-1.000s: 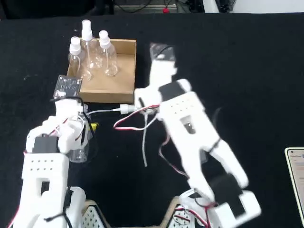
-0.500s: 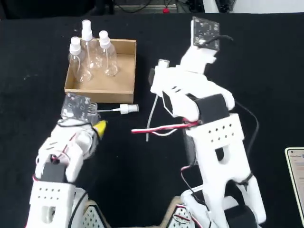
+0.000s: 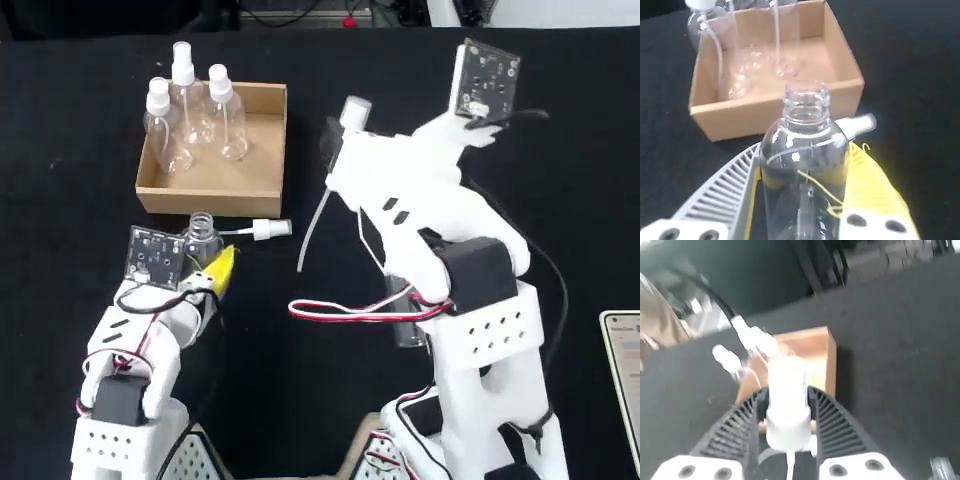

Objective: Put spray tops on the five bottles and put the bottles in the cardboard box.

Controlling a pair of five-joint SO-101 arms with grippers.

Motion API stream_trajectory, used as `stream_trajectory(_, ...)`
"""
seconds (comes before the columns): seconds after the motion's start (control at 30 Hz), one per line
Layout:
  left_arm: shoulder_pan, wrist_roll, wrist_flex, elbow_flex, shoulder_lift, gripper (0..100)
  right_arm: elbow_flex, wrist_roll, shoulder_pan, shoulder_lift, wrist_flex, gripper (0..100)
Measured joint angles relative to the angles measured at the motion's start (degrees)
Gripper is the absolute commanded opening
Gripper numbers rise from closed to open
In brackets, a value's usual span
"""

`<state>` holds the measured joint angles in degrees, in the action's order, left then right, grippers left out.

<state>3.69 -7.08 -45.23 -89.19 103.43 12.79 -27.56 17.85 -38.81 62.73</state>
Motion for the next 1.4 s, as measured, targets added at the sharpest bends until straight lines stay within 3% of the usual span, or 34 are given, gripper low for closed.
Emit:
stream_trajectory(0.4, 13.27, 0.26, 0.00, -0.62, 0.00, 16, 0.00, 0.00, 4.92, 0.00, -6.07, 1.5)
stream_trajectory(0.73, 13.98, 0.26, 0.00, -0.70, 0.09, 16, -2.29, 0.00, 7.56, -0.09, -6.24, 1.5)
stream_trajectory(1.4, 13.98, 0.26, 0.00, -0.18, 0.09, 16, 10.55, 1.76, 6.33, -0.09, -23.91, 1.2)
